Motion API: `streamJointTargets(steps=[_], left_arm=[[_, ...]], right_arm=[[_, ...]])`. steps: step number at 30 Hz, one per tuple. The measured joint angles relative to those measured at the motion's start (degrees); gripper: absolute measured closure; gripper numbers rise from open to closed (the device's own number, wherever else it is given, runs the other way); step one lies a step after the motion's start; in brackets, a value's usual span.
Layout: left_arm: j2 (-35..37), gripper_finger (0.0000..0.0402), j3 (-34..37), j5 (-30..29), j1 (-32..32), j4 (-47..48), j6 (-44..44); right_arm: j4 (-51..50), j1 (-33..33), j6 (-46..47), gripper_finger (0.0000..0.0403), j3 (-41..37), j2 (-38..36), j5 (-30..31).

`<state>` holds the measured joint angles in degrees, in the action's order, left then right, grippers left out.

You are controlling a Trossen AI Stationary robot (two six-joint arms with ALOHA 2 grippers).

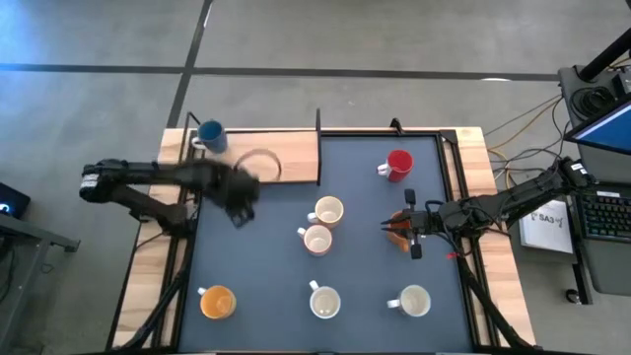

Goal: Place coffee mugs
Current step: Put the yellow mug on the shelf

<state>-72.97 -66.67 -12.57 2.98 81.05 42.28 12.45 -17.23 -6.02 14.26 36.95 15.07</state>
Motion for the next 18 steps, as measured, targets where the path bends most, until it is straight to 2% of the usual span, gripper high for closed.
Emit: streamJointTargets(steps=[4,8,13,18], left_arm=[[-2.4,0.0285,1.4,0.6,11.6,0.0,13.6],[-6.4,0.0285,1.4,5.2,20.7,-0.2,26.1],[-12.0,0.0284,0.6,13.0,28.5,-0.2,37.2],[-14.7,0.0261,-3.3,14.8,34.8,-0.2,44.9]], right_arm=[[0.0,0.0,0.0,0.0353,0.0,0.0,0.0],[0.0,0.0,0.0,0.0353,0.0,0.0,0.0],[0.0,0.0,0.0,0.0353,0.0,0.0,0.0],[0.0,0.0,0.0,0.0353,0.0,0.0,0.0]])
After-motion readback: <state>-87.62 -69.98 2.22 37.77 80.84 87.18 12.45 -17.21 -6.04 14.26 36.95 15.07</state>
